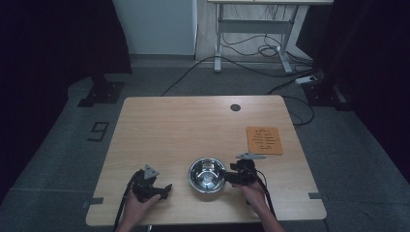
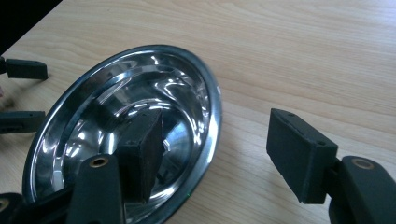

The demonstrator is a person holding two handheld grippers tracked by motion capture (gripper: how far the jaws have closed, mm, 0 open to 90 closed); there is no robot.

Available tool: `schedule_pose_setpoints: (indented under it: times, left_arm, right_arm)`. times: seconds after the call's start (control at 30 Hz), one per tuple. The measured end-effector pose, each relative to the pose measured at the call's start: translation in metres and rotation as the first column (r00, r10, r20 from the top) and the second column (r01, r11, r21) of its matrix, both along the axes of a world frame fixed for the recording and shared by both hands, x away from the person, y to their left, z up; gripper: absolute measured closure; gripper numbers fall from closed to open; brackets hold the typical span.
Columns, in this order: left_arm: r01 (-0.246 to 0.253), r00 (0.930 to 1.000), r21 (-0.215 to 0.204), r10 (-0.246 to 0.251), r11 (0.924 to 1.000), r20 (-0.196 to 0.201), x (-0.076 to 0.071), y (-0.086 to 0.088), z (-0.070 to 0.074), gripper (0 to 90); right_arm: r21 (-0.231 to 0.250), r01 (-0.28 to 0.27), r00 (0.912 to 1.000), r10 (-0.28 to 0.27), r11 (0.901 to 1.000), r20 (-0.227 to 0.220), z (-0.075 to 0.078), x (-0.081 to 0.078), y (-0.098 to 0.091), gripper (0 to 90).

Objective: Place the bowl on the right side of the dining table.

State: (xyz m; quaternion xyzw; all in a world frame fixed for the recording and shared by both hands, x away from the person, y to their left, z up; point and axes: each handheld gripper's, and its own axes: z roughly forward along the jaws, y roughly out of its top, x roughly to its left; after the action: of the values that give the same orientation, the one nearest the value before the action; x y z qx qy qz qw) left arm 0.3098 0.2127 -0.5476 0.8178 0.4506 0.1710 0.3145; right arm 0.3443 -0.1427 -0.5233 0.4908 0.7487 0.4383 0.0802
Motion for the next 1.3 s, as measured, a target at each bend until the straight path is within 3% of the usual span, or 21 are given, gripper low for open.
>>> schedule_pose_setpoints:
  times: [0.43,0.67,1.03,1.3]
  left_arm:
    - [0.000,1.0000,0.000,0.000,1.0000,0.000,0.000,0.000,0.000,4.5]
    - [0.000,1.0000,0.000,0.000,1.0000,0.000,0.000,0.000,0.000,4.4]
    - [-0.001,1.0000,0.000,0.001,1.0000,0.000,0.000,0.000,0.000,4.4]
    - [-0.001,1.0000,0.001,0.001,1.0000,0.000,0.000,0.000,0.000,4.3]
  right_arm:
    - [0.004,-0.022,0.9994,0.023,0.9997,-0.025,-0.007,0.001,0.012,42.1]
    - [0.004,-0.022,0.9969,0.023,0.9997,-0.076,-0.013,0.002,0.017,55.6]
    - [0.012,-0.015,0.9946,0.016,0.9998,-0.102,-0.018,0.005,0.017,69.5]
    - [0.052,-0.019,0.9909,0.026,0.9984,-0.132,-0.021,0.007,0.017,79.6]
